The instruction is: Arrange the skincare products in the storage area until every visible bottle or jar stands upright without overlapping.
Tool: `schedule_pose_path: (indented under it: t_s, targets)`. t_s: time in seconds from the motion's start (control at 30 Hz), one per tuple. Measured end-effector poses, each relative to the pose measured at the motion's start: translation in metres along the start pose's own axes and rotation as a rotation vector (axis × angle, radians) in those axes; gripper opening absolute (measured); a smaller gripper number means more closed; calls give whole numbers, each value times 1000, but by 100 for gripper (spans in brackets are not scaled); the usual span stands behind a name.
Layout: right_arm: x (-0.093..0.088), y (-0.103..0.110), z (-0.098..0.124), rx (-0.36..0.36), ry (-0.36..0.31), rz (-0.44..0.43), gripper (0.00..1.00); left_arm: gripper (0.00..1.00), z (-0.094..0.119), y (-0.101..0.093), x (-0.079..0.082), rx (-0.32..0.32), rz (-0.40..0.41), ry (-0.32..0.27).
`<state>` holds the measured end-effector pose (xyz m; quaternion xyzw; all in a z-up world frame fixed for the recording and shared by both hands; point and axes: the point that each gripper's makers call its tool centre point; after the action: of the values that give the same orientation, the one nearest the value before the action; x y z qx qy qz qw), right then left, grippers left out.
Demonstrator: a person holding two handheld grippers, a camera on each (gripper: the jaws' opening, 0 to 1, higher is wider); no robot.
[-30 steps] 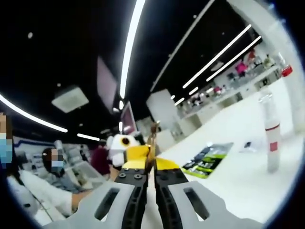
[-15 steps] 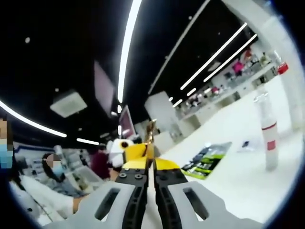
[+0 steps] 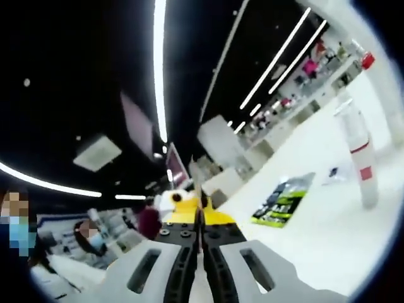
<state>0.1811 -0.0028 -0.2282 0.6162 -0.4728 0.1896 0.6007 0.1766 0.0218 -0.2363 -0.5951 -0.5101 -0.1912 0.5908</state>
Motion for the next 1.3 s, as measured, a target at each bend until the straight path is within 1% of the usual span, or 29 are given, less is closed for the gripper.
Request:
schedule_pose_path:
  t_s: [0.17, 0.23, 0.27, 0.33, 0.43, 0.5, 0.53, 0.63, 0.77, 0.9, 0.93, 0.97, 1.0, 1.03, 1.13, 1.23, 1.3]
  targets:
    - [10, -3, 3, 8, -29, -20, 0, 5, 0, -3, -2, -9, 10, 8]
    - [12, -4, 3, 7, -39, -32, 0, 3, 0, -6, -1, -30, 38, -2]
    - [12, -4, 3, 6, -40, -35, 0, 2, 0, -7, 1, -41, 69, -16]
    - [10, -5, 2, 0, -38, -44, 0, 2, 1, -8, 1, -54, 109, -15]
    - [7, -9, 1, -12, -33, -45, 1, 1, 2, -7, 2, -62, 139, -23]
    - [6, -9, 0, -7, -31, -64, 1, 1, 4, -6, 5, -61, 144, -39]
    - [7, -9, 0, -4, -31, -68, 1, 1, 6, -5, 10, -66, 173, -64]
    - [8, -8, 1, -3, -37, -65, 1, 1, 9, -2, 16, -76, 204, -82]
    - [9, -6, 1, 5, -37, -66, 2, 1, 8, 1, 17, -65, 191, -80]
    - [12, -8, 1, 11, -41, -76, 7, 1, 4, 3, 13, -62, 180, -57]
    - [12, -8, 1, 10, -42, -77, 6, 1, 3, 3, 12, -62, 178, -54]
    - [13, -9, 1, 9, -43, -79, 3, 1, 3, 4, 12, -61, 176, -51]
    - [11, -11, 2, -10, -35, -60, 0, 1, 1, 4, 10, -64, 169, -39]
    - [11, -14, 2, -22, -29, -52, 0, 1, 1, 4, 8, -62, 169, -35]
    - [7, -7, 1, -12, -32, -51, 0, 1, 1, 3, 6, -62, 176, -31]
    - [7, -7, 0, -14, -33, -49, 0, 1, 0, 3, 5, -61, 172, -24]
    - [12, -13, 2, -25, -37, -48, 0, 1, 0, 4, 4, -56, 169, -19]
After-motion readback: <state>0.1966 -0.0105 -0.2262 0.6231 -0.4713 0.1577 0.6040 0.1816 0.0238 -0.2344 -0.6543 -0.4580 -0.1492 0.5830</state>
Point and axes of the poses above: the point that each gripper's makers call its tool centre point, and the gripper's own axes: z roughly backward along the fingers, y roughly to its left, x roughly out of its top, and after that the axes turned 1 degree about x, right-handed
